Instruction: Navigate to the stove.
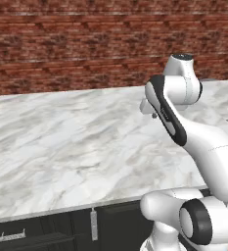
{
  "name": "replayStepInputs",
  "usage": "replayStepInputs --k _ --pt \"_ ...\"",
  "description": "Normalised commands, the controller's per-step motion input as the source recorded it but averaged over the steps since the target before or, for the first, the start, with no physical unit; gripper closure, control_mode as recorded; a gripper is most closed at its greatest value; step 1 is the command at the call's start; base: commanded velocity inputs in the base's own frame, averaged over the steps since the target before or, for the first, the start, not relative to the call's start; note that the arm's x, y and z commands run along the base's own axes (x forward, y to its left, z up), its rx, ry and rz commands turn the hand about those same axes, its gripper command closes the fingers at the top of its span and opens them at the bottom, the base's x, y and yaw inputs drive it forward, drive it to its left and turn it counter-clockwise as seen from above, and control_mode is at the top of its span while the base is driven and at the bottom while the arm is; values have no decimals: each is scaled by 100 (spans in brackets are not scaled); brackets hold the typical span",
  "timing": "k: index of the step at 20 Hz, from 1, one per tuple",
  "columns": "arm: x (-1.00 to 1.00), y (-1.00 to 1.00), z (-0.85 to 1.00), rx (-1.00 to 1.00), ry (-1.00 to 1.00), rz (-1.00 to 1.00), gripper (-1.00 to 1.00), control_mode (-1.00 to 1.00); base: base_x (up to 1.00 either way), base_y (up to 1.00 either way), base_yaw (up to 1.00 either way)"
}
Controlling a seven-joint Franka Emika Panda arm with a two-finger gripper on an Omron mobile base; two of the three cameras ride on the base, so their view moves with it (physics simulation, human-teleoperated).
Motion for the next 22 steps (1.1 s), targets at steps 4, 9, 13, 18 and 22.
replayStepInputs --k 4,9,13,18,22 --pt "0 0 0 0 0 0 -100 100 0 0 0" --pt "0 0 0 0 0 0 -100 100 -80 -8 0" --pt "0 0 0 0 0 0 -100 100 -66 0 -39" --pt "0 0 0 0 0 0 -100 100 -5 8 -71" --pt "0 0 0 0 0 0 -100 100 0 3 -75"
